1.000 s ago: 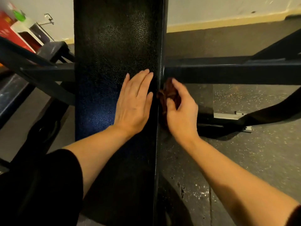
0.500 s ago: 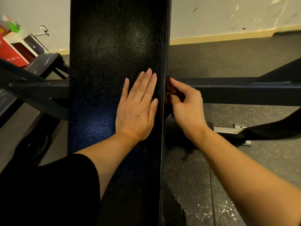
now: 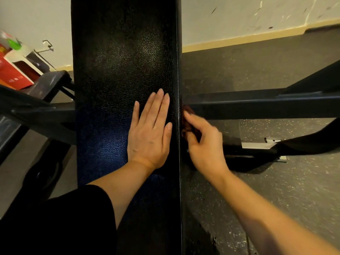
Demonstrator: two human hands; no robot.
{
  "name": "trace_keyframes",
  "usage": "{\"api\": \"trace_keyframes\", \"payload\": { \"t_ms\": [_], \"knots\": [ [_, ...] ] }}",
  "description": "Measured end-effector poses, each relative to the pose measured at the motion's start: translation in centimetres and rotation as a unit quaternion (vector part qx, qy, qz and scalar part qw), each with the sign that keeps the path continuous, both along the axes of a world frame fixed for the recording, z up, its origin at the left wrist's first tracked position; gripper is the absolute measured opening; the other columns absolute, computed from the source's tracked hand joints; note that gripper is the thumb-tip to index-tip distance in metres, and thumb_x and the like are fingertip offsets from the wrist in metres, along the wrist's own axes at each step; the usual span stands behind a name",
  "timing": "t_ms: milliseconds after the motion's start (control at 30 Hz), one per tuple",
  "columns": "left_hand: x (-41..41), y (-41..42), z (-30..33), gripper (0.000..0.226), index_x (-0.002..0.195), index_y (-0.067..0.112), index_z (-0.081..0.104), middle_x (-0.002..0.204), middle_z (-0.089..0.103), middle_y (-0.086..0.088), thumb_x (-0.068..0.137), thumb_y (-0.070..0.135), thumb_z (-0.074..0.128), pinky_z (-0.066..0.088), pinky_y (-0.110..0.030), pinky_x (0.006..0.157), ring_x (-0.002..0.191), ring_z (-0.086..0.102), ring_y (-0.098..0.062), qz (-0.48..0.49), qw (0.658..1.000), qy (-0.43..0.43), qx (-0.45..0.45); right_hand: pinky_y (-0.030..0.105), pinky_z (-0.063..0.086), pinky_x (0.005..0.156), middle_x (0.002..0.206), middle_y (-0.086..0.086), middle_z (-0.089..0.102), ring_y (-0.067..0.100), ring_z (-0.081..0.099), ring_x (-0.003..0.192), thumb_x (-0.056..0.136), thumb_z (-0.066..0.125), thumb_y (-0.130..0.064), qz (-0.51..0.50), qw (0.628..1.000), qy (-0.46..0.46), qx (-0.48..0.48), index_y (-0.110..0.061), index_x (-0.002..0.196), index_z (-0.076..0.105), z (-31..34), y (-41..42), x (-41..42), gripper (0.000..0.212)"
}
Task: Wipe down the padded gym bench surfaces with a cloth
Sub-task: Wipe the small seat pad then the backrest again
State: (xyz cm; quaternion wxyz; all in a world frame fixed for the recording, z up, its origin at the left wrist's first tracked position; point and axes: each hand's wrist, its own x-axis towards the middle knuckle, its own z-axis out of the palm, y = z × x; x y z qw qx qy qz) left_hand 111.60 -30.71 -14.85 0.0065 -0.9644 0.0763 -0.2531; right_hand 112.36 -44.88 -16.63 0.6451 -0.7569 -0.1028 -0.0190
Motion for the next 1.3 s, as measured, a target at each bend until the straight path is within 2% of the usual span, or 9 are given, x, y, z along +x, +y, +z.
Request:
{"api": "trace_keyframes", "payload": {
  "t_ms": [133, 267, 433, 533, 633, 733, 933, 1167, 1300],
  "knots": [
    [0.0, -0.2, 0.0, 0.057, 0.149, 0.006, 0.021, 0.157, 0.02, -0.008, 0.097, 0.03, 0.023, 0.003, -0.043, 0.12, 0.146, 0.014, -0.019, 0.001, 1.0, 0.001, 0.005, 0.008, 0.031, 0.105, 0.132, 0.0, 0.059, 0.001, 0.049, 0.121, 0.084, 0.055, 0.01, -0.012, 1.0, -0.005, -0.01, -0.013, 0.129, 0.058, 0.2, -0.2, 1.3, 0.051],
    [0.0, -0.2, 0.1, 0.057, 0.149, 0.006, 0.022, 0.157, 0.02, -0.008, 0.098, 0.03, 0.022, 0.003, -0.044, 0.12, 0.146, 0.015, -0.02, 0.003, 1.0, 0.002, 0.009, 0.028, 0.035, 0.112, 0.135, 0.001, 0.056, 0.01, 0.048, 0.128, 0.086, 0.055, 0.006, -0.023, 0.999, -0.026, -0.004, -0.014, 0.133, 0.054, 1.5, 0.6, 3.0, 0.051],
    [0.0, -0.3, 0.0, 0.057, 0.149, 0.005, 0.021, 0.157, 0.02, -0.009, 0.098, 0.03, 0.022, 0.003, -0.043, 0.12, 0.146, 0.015, -0.02, 0.006, 1.0, 0.005, 0.01, 0.035, 0.041, 0.108, 0.131, -0.003, 0.059, 0.009, 0.052, 0.122, 0.083, 0.062, 0.004, 0.014, 0.998, -0.008, -0.063, -0.019, 0.132, 0.055, -1.4, -2.5, -0.3, 0.055],
    [0.0, -0.4, 0.0, 0.056, 0.149, 0.005, 0.02, 0.157, 0.018, -0.009, 0.098, 0.03, 0.021, 0.003, -0.044, 0.12, 0.146, 0.014, -0.02, 0.01, 1.0, 0.008, 0.014, 0.03, 0.043, 0.104, 0.123, -0.002, 0.06, 0.011, 0.055, 0.116, 0.082, 0.07, -0.011, -0.105, 0.994, 0.009, -0.038, -0.017, 0.13, 0.053, 0.3, -2.7, 2.3, 0.051],
    [0.0, -0.4, 0.0, 0.056, 0.149, 0.005, 0.021, 0.157, 0.018, -0.01, 0.099, 0.03, 0.02, 0.004, -0.045, 0.119, 0.146, 0.014, -0.021, 0.011, 1.0, 0.01, 0.019, 0.024, 0.034, 0.111, 0.144, -0.002, 0.044, 0.005, 0.039, 0.131, 0.086, 0.068, -0.026, -0.015, 0.996, 0.015, 0.086, -0.018, 0.132, 0.054, 2.5, -1.3, 3.6, 0.049],
    [0.1, -0.4, -0.1, 0.056, 0.149, 0.005, 0.019, 0.158, 0.016, -0.009, 0.1, 0.031, 0.019, 0.003, -0.045, 0.119, 0.146, 0.013, -0.021, 0.011, 1.0, 0.01, 0.019, 0.038, 0.032, 0.115, 0.148, -0.005, 0.042, 0.005, 0.035, 0.137, 0.096, 0.053, -0.016, 0.107, 0.959, 0.093, 0.246, -0.029, 0.137, 0.048, 1.8, -0.6, 2.0, 0.043],
    [0.0, -0.4, -0.1, 0.056, 0.148, 0.002, 0.019, 0.157, 0.018, -0.012, 0.1, 0.029, 0.019, 0.004, -0.046, 0.119, 0.146, 0.014, -0.024, 0.013, 0.999, 0.015, 0.026, 0.037, 0.04, 0.109, 0.134, -0.004, 0.056, 0.005, 0.049, 0.127, 0.088, 0.055, 0.006, 0.058, 0.974, 0.072, 0.206, -0.024, 0.132, 0.055, 0.5, -0.5, 4.7, 0.053],
    [0.0, -0.5, 0.1, 0.056, 0.148, 0.001, 0.02, 0.156, 0.019, -0.014, 0.098, 0.027, 0.023, 0.001, -0.044, 0.119, 0.146, 0.013, -0.024, 0.018, 0.999, 0.019, 0.026, 0.024, 0.034, 0.111, 0.138, 0.001, 0.053, 0.0, 0.044, 0.13, 0.091, 0.055, -0.003, 0.076, 0.973, 0.05, 0.213, -0.017, 0.13, 0.055, -0.5, -0.8, 0.7, 0.041],
    [0.0, -0.6, 0.1, 0.057, 0.148, 0.0, 0.02, 0.156, 0.018, -0.015, 0.098, 0.027, 0.023, 0.002, -0.044, 0.119, 0.146, 0.013, -0.024, 0.021, 0.999, 0.027, 0.024, 0.037, 0.041, 0.107, 0.126, 0.004, 0.061, 0.01, 0.053, 0.122, 0.086, 0.056, 0.007, 0.046, 0.979, 0.08, 0.181, -0.014, 0.118, 0.064, -0.4, -0.4, 4.6, 0.039]
  ]
}}
